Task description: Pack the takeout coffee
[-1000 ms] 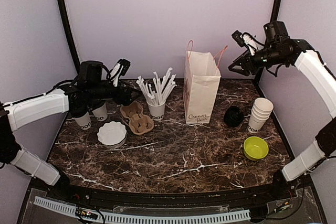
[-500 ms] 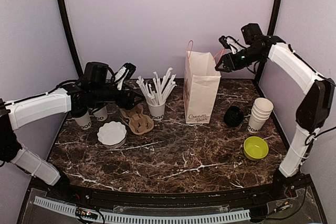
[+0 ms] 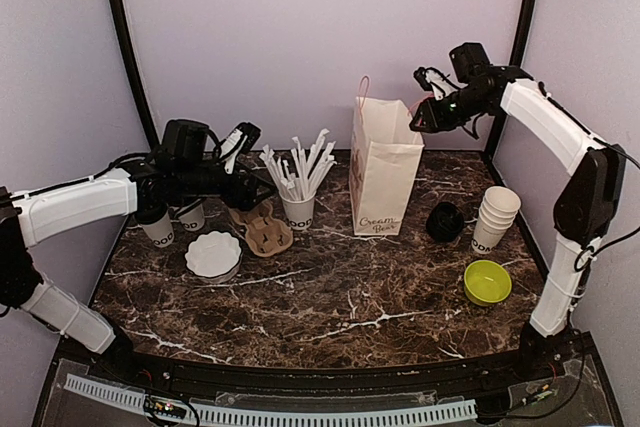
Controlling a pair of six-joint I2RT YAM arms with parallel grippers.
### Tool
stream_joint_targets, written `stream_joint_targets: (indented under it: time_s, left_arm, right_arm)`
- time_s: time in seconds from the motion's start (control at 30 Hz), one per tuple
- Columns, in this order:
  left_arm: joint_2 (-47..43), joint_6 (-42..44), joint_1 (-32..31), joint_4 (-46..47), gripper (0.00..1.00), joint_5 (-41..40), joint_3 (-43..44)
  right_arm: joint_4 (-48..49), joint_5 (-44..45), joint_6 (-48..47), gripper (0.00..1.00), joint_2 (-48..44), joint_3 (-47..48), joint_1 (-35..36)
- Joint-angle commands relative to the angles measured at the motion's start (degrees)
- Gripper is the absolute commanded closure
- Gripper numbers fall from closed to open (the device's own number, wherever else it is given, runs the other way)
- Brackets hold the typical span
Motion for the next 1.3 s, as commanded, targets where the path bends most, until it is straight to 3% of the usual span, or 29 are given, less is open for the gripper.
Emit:
stream_joint_targets:
  time_s: [0.0, 0.2, 0.33, 0.6, 0.9, 1.27]
  left_arm:
    - [0.47, 0.64, -0.20, -2.11, 0.20, 0.09, 1.65]
    - [0.51, 0.74, -0.15, -2.61, 0.20, 0.21, 2.10]
    - [0.40, 0.31, -0.19, -3.15, 0.20, -1.47, 2.43]
    - [-0.86, -0.54, -0.16, -3.60, 0.15, -2.26, 2.90]
    - [-3.63, 0.71, -0.12, -3.95, 0.12, -9.18, 2.55]
    - [-5.18, 0.65, 0.62, -3.46, 0.10, -13.64, 1.97]
  right_arm:
    - [0.10, 0.73, 1.06, 0.75, 1.16, 1.45, 0.37]
    - [0.50, 1.07, 0.93, 1.00, -2.04, 1.37, 0.33]
    - [1.28, 1.12, 0.54, 1.00, -5.90, 0.63, -0.13]
    - [1.45, -9.76, -5.44, 1.00, -13.78, -4.79, -0.60]
    - [-3.90, -21.03, -13.99, 1.00, -19.59, -8.02, -0.60]
    - [-9.57, -17.15, -19.88, 1.00, -24.13, -10.37, -0.58]
